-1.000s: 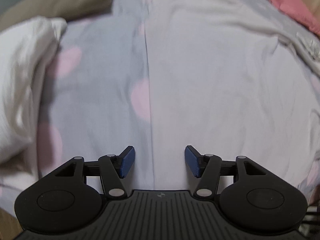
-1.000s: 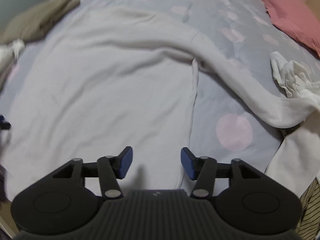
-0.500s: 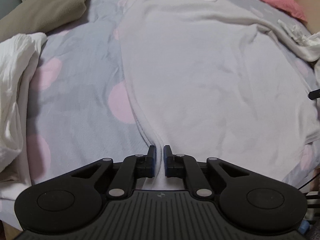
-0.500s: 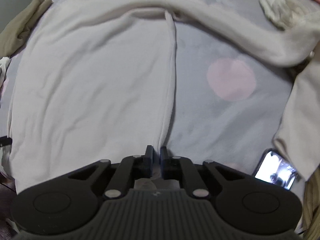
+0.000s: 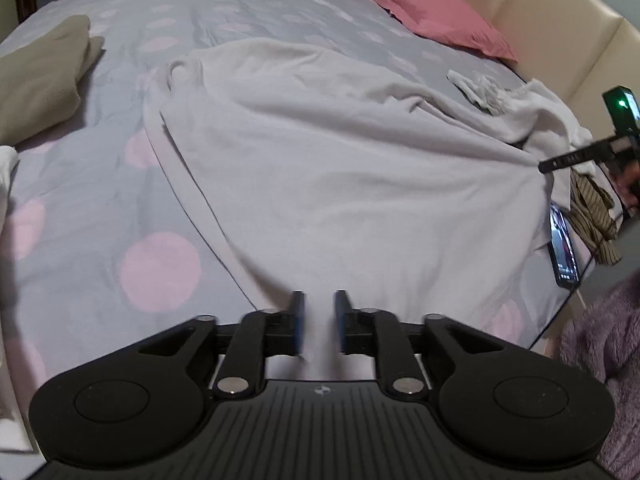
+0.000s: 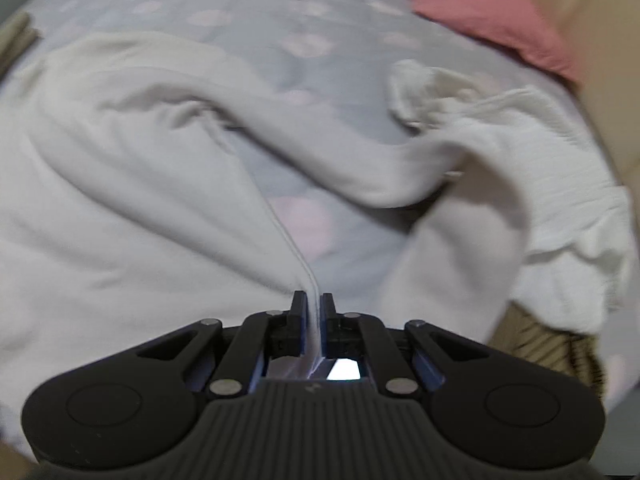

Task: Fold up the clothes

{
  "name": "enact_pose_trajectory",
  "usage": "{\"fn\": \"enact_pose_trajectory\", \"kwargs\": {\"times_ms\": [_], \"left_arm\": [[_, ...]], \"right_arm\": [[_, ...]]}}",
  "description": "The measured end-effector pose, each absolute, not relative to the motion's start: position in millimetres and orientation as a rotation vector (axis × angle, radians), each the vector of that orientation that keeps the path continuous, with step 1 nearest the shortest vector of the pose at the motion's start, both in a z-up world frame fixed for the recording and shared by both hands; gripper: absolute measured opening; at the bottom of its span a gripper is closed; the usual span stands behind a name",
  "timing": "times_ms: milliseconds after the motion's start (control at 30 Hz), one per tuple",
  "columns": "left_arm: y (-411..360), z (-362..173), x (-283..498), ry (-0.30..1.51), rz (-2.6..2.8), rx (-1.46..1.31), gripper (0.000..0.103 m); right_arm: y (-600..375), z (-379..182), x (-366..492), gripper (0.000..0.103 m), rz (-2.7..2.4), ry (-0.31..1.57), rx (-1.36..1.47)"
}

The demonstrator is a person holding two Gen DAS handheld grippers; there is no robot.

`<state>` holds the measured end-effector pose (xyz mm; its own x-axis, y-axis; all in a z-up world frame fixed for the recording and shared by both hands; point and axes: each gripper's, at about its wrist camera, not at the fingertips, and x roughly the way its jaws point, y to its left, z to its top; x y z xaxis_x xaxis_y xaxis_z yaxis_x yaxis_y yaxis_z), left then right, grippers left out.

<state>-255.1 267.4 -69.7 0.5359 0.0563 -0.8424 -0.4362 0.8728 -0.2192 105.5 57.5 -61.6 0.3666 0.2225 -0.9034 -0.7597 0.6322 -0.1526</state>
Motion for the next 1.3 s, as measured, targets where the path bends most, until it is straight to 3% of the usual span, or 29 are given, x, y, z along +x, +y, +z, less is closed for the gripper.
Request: {"fn": "enact_pose_trajectory", "kwargs": {"times_ms": [100,167,400,467,533,667,1000,1300], "left_arm": [[268.4,-74.8,-261.0,1.023,0.298,-0.471,0.048],[263.7,-81.1,-265.4,1.067,0.293,-0.500,0.053],[226.8,-116.1,-259.1,1.210,0.216,-0.568,0.053],[216.5,-127.8,-253.4,1.232,0.225,-0.550,0.049],[206.0,-133.8,-248.0,1.235,0.224,-0.512,0.038],[199.3,-126.1,-245.3,1.234,0.231,-0.423,0.005],[265.0,-55.0,-287.1,1.160,0.504,-0.354,0.004],[358.1,42.6,-372.2,0.930,0.959,-0.295,0.004]], "right_arm": [[52.8,-68.9,111.9,0.007,0.691,1.053,-0.597],[55.3,-70.3,106.2,0.007,0.700,1.038,-0.628],[64.4,-70.1,100.2,0.008,0.729,1.018,-0.652],[64.6,-70.0,101.9,0.008,0.735,1.022,-0.643],[64.1,-69.2,101.4,0.008,0.740,1.023,-0.637],[61.6,-69.4,100.6,0.008,0.742,1.024,-0.633],[58.9,-72.7,106.6,0.008,0.739,1.041,-0.624],[62.6,-76.8,106.9,0.008,0.737,1.040,-0.649]]}}
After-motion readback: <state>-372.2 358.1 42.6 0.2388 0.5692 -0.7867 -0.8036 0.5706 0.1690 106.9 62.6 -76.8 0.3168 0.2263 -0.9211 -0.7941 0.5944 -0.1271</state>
